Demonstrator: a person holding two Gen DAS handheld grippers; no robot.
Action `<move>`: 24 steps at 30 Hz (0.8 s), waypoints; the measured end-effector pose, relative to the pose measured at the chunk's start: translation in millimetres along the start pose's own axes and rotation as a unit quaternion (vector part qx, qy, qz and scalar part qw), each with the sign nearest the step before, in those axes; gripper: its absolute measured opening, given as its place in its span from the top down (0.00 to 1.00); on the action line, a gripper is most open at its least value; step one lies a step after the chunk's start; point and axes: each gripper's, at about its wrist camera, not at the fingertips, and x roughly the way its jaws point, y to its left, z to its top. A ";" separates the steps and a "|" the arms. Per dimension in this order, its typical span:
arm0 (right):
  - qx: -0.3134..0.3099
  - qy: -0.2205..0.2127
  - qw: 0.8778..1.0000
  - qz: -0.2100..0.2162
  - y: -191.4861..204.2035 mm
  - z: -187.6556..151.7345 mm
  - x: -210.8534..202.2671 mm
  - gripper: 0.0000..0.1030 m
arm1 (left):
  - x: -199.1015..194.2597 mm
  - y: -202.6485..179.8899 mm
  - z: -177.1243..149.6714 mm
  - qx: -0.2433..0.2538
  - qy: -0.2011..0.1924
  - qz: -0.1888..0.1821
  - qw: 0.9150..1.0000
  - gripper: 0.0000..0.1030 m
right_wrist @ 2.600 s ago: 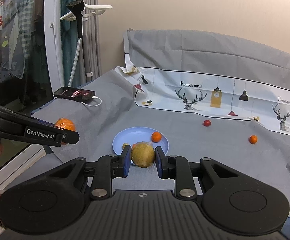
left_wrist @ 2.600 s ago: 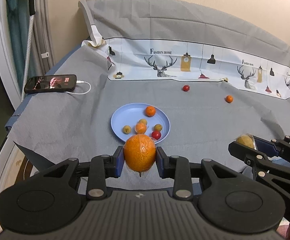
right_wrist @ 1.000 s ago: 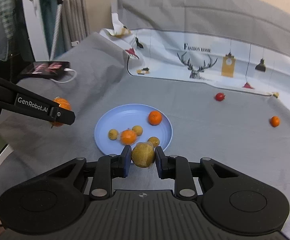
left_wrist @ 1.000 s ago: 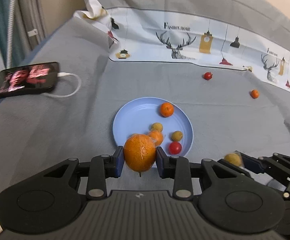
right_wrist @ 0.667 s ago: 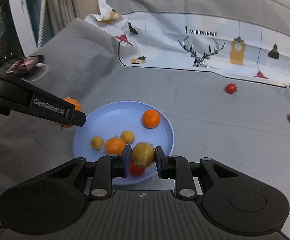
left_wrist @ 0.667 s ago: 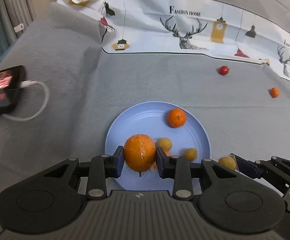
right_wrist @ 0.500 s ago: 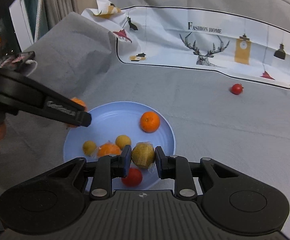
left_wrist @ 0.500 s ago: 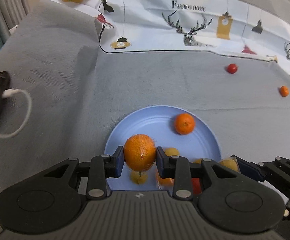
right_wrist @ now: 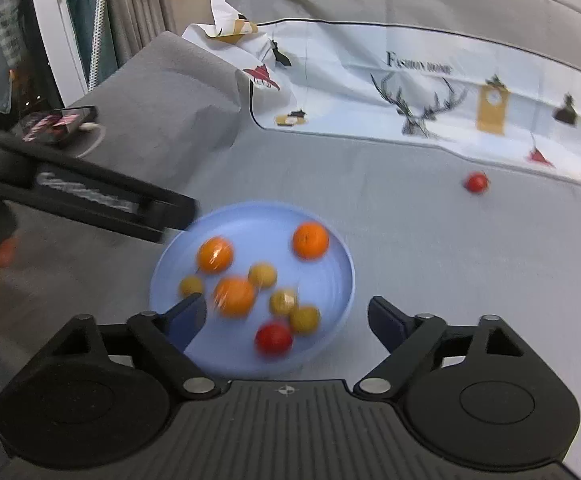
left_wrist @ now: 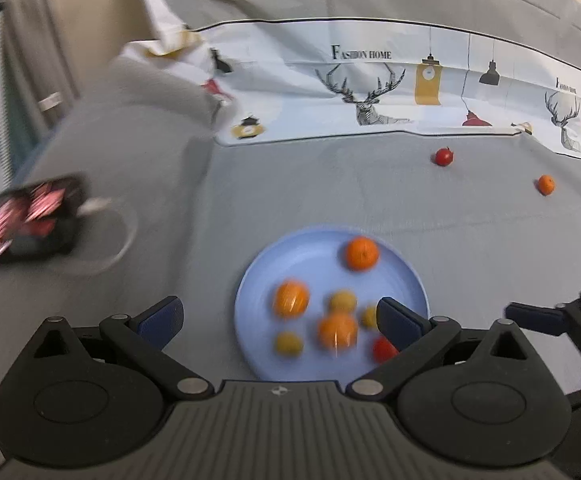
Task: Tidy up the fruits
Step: 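Lift both tools back from the plate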
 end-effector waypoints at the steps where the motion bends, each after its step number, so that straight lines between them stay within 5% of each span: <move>1: 0.002 0.004 1.000 0.001 2.2 -5.1 -9.9 0.11 | -12.4 0.2 -9.9 -0.003 0.002 0.007 1.000 0.00; 11: 0.001 -0.031 0.999 -0.011 40.3 -45.8 -107.9 0.01 | -102.6 0.3 -84.9 -0.008 -0.002 0.037 0.999 0.00; 24: -0.043 -0.136 0.988 -0.057 62.7 -70.6 -195.1 0.01 | -177.3 -10.1 -97.8 -0.034 -0.091 0.030 0.995 0.00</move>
